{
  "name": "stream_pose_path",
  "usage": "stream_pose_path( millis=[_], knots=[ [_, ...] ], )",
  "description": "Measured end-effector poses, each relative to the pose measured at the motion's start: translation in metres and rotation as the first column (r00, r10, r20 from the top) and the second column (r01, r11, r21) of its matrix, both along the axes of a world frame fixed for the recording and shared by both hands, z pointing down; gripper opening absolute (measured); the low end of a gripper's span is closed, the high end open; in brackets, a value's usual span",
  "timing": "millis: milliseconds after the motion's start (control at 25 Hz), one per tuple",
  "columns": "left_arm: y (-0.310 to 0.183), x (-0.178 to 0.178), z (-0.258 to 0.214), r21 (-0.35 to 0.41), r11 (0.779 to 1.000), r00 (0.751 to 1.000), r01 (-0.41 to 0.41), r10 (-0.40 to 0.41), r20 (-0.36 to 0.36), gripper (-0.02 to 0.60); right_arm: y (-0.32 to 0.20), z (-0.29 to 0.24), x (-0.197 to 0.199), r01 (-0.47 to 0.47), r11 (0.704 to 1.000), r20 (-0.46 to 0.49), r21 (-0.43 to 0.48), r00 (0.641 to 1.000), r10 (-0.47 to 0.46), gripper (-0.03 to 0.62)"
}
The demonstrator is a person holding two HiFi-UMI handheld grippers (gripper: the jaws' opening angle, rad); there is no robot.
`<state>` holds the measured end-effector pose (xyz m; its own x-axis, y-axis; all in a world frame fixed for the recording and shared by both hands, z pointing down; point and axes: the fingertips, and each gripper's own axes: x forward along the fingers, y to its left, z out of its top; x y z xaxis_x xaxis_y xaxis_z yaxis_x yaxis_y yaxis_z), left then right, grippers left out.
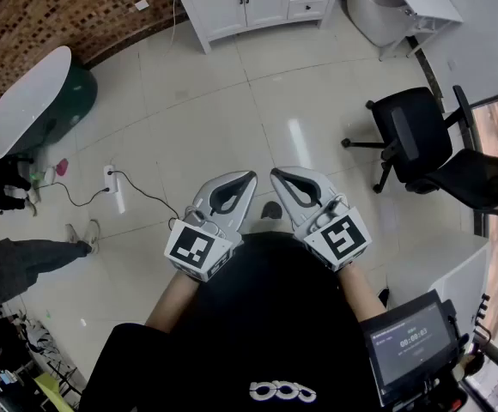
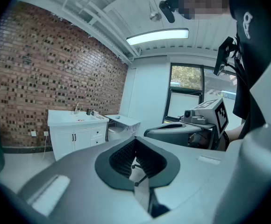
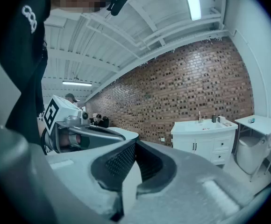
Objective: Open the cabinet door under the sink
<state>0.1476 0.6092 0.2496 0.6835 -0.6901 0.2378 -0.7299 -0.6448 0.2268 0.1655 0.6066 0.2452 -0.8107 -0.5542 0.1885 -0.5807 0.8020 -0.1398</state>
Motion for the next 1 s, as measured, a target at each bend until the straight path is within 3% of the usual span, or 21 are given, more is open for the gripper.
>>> stream_pose_path(
  millis=[240, 440, 640, 1000],
  knots=[
    [-0.014, 0.014, 0.001, 0.005, 1.000, 1.000, -0.028, 0.028, -0.001, 0.017, -0.023, -0.001, 0.007, 0.009, 1.000, 0.009, 0.018, 1.000, -0.009, -0.008],
    [-0.064, 0.003, 0.006, -0.014, 0.999, 0.999, -0.043, 0.043, -0.016, 0.017, -0.076, 0.012, -0.007, 0.012, 1.000, -0.016, 0.013, 1.000, -0.012, -0.008],
    [-0.135, -0.019, 0.025, 0.007, 0.993, 0.991, -0.121, 0.121, -0.057, 0.017, -0.147, 0.028, -0.038, -0.006, 1.000, -0.061, 0.018, 0.998, 0.008, -0.008],
    [-0.300, -0.082, 0.022, -0.036, 0.976, 0.970, -0.215, 0.209, -0.122, 0.017, -0.323, 0.014, -0.097, -0.077, 0.997, -0.115, 0.024, 0.990, 0.079, -0.008]
  ],
)
